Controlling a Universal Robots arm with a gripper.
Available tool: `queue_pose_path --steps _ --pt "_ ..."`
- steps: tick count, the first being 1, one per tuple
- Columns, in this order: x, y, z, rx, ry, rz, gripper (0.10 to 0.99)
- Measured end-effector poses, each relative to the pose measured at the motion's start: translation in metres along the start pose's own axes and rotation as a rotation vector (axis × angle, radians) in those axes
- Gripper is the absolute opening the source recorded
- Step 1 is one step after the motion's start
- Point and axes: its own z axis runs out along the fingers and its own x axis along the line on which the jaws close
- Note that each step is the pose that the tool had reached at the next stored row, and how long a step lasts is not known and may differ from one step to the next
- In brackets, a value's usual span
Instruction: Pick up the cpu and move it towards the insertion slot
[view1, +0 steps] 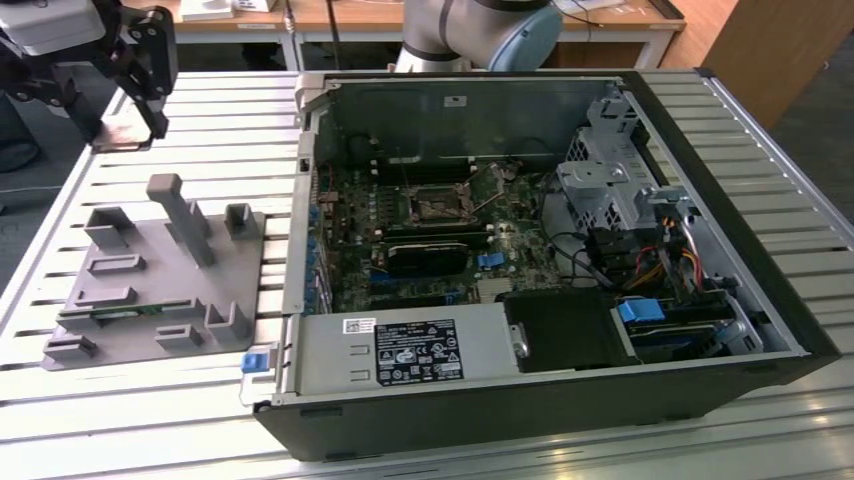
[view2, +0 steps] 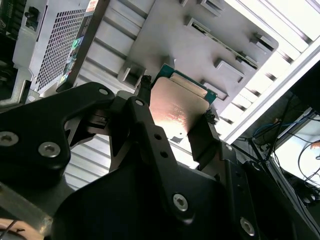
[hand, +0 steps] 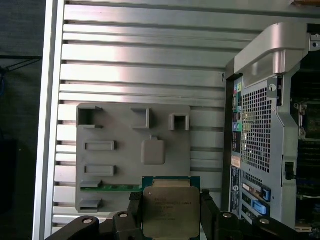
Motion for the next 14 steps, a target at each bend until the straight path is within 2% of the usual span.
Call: queue_pose_path --steps 14 --pt "-0.0134 -0.0003 0.0002 0.0 0.0 0.0 0.545"
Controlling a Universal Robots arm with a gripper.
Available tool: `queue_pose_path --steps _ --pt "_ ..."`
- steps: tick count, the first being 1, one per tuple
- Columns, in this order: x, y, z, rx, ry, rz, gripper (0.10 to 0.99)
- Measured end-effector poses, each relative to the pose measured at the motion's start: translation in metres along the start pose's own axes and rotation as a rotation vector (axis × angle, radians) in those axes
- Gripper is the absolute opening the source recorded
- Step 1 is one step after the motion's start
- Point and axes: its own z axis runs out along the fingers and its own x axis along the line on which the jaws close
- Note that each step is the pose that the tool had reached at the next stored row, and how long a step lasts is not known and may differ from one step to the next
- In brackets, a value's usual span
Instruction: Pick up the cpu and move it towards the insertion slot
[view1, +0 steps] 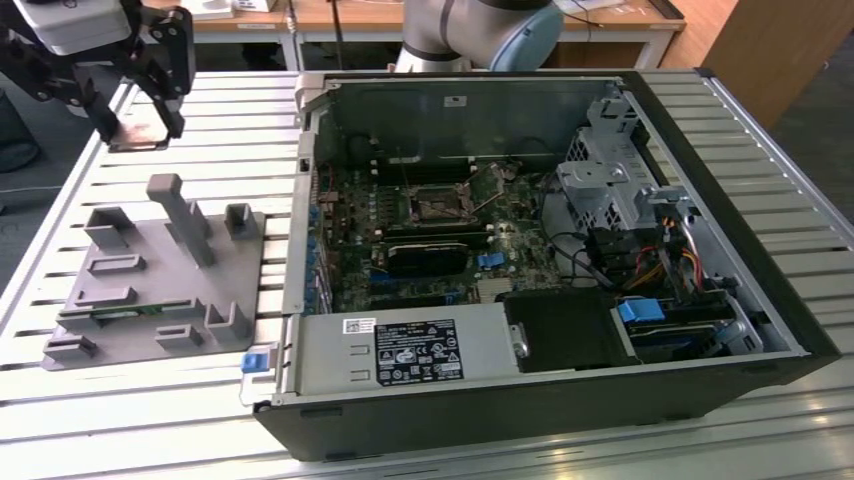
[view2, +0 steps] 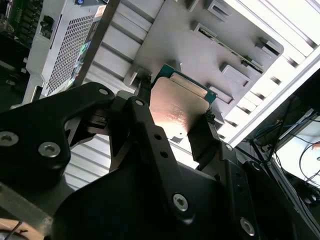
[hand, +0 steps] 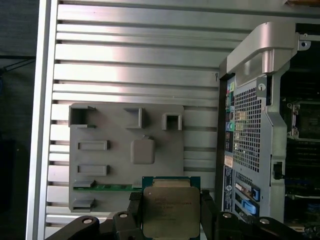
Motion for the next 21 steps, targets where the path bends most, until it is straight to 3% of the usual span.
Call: queue_pose_path --steps 21 --pt "-0.0222 -0.0003 0.0003 0.0 0.0 0.0 0.545"
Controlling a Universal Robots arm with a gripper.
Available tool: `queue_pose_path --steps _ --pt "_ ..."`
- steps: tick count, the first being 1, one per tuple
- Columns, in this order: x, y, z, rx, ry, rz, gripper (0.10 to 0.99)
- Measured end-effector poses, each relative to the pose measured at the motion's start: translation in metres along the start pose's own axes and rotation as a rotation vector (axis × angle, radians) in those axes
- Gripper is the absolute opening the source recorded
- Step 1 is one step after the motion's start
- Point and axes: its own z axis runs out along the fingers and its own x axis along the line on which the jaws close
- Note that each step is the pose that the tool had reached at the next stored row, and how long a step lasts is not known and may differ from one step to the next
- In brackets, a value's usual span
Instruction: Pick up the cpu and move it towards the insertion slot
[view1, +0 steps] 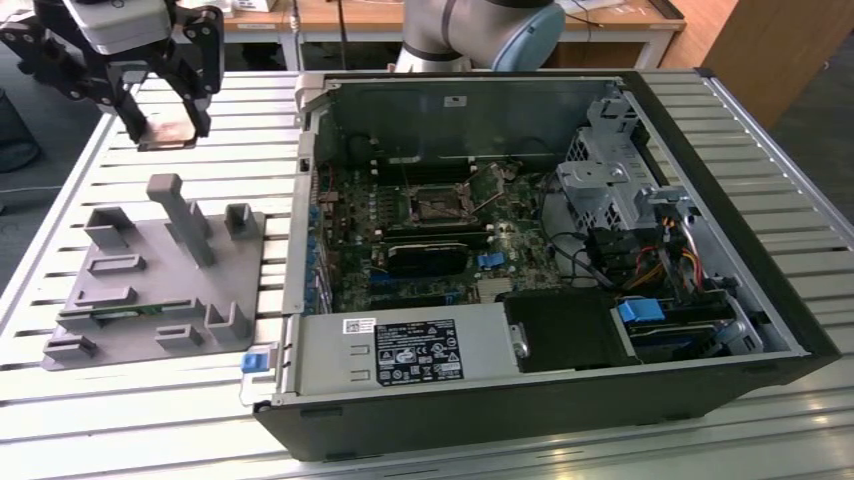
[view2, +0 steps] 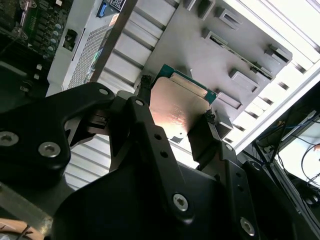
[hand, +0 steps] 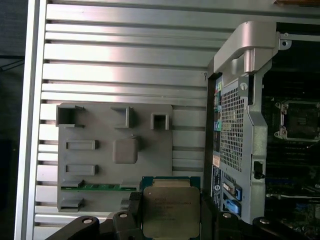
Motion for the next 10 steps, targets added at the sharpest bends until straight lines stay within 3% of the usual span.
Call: queue_pose_path --steps 10 --pt "-0.0088 -0.0002 0.0001 0.0 0.0 0.0 0.545"
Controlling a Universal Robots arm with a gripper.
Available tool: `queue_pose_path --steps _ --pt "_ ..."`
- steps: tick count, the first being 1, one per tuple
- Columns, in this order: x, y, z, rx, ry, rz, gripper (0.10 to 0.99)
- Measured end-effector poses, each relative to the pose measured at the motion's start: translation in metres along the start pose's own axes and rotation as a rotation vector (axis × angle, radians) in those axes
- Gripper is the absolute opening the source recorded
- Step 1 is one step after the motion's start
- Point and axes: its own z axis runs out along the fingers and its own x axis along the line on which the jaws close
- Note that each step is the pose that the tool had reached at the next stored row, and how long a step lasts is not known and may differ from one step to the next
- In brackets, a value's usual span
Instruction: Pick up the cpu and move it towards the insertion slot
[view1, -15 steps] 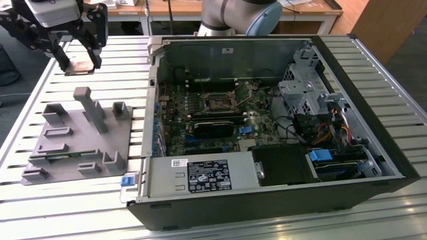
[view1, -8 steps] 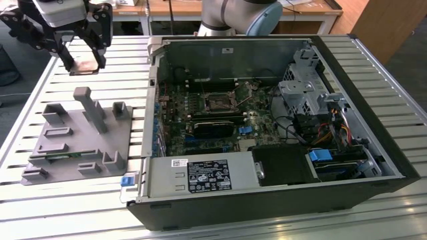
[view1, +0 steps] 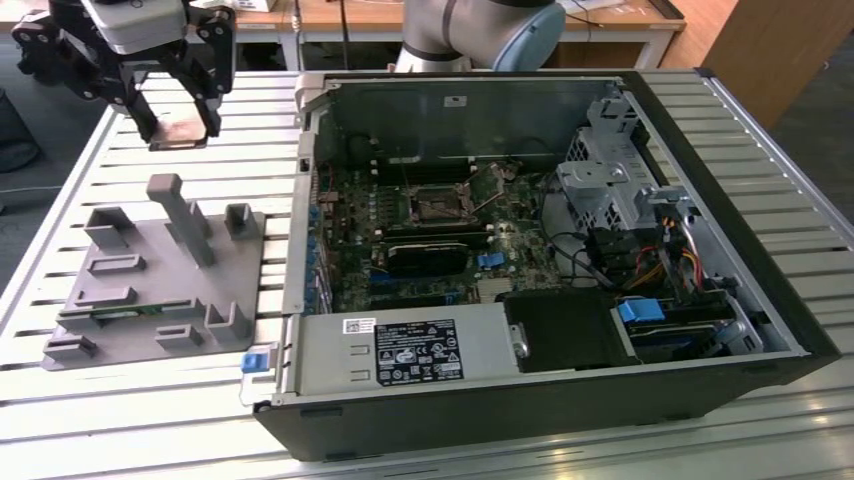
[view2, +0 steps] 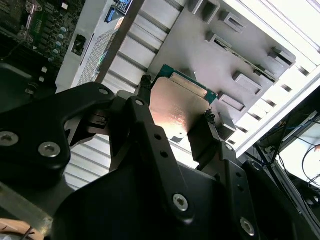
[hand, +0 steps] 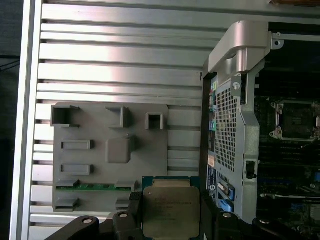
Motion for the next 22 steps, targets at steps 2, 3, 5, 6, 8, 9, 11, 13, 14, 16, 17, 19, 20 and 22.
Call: queue_pose_path --steps 2,3,5,6,8,9,11,13,14,16,17,19,20,22 --pt "-0.0017 -0.0001 0.0 0.0 0.0 0.0 0.545" --pt "-0.0024 -0.0001 0.0 0.0 0.0 0.0 0.545" --pt "-0.004 -0.0001 0.0001 0.0 -0.0001 0.0 0.545" --pt "-0.0047 -0.0001 0.0 0.0 0.0001 0.0 0.545" --pt "-0.0061 -0.0002 0.0001 0.0 0.0 0.0 0.545" --pt "-0.0069 -0.0002 0.0001 0.0 0.0 0.0 0.545" --pt "-0.0083 -0.0002 0.0001 0.0 0.0 0.0 0.545" --pt "-0.0097 -0.0003 0.0001 0.0 0.0 0.0 0.545" --pt "-0.0103 -0.0003 0.0002 0.0 0.0 0.0 0.545" --pt "-0.0117 -0.0003 0.0002 0.0 0.0 0.0 0.545" --pt "-0.0124 -0.0003 0.0002 0.0 0.0 0.0 0.545" --pt "-0.014 -0.0004 0.0002 0.0 0.0 0.0 0.545" --pt "-0.0147 -0.0004 0.0002 0.0 0.0 0.0 0.545" --pt "-0.0161 -0.0005 0.0003 0.0 0.0 0.0 0.545"
